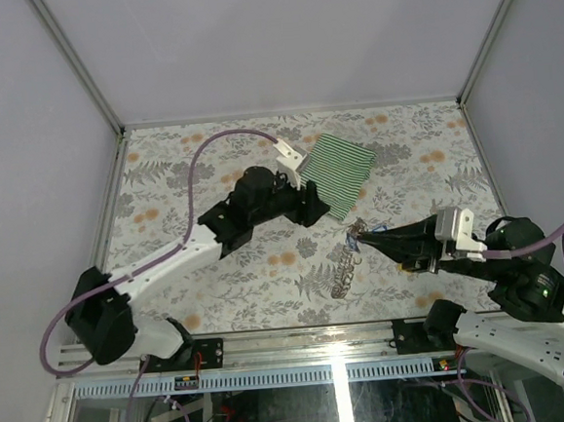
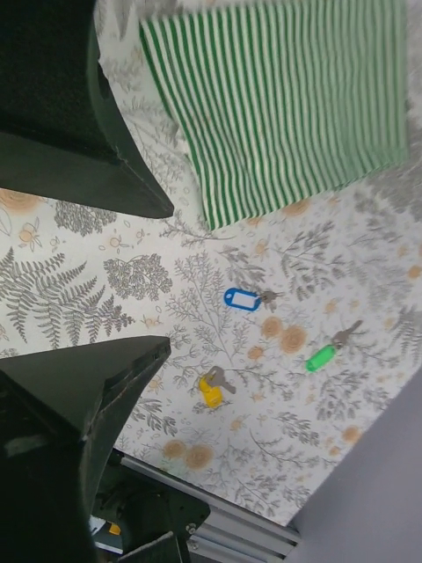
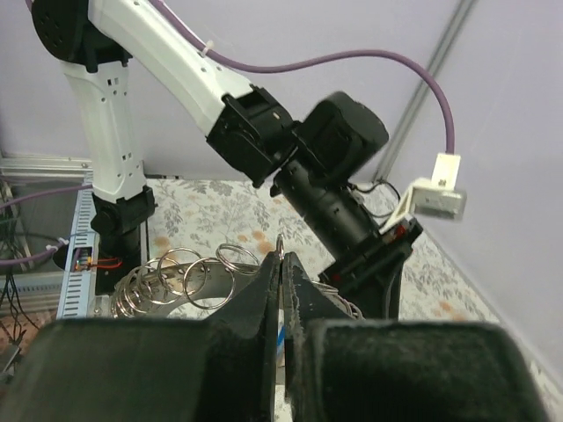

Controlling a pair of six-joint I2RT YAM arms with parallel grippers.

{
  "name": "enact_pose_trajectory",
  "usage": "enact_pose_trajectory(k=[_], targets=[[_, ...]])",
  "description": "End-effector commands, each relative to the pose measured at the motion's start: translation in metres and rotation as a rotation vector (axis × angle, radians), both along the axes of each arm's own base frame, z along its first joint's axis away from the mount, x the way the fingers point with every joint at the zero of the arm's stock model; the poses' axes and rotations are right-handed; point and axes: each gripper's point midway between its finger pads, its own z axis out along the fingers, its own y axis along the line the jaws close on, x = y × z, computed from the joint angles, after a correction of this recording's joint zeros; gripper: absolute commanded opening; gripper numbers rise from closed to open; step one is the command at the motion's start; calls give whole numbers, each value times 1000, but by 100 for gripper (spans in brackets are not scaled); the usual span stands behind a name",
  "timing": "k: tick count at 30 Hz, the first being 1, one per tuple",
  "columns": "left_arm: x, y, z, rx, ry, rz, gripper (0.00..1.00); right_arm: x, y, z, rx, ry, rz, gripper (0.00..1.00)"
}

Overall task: Put the keys on the keyring
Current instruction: Pick up the key from the center of the board.

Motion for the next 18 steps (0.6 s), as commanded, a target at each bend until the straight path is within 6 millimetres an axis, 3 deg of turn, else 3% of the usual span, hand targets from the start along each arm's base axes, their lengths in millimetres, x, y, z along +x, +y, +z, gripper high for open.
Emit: enact_pose_trajectory(k=[1,4,18], targets=[[17,-36,-2,-105,18,-56,59,9,-9,17,60,39,-74,0],[28,-55,-30,-91,77,-79,59,13,-10,17,73,50,-98,0],[56,-126,-104,-25,231,-79,54,30,-12,15,88,124,-183,0]])
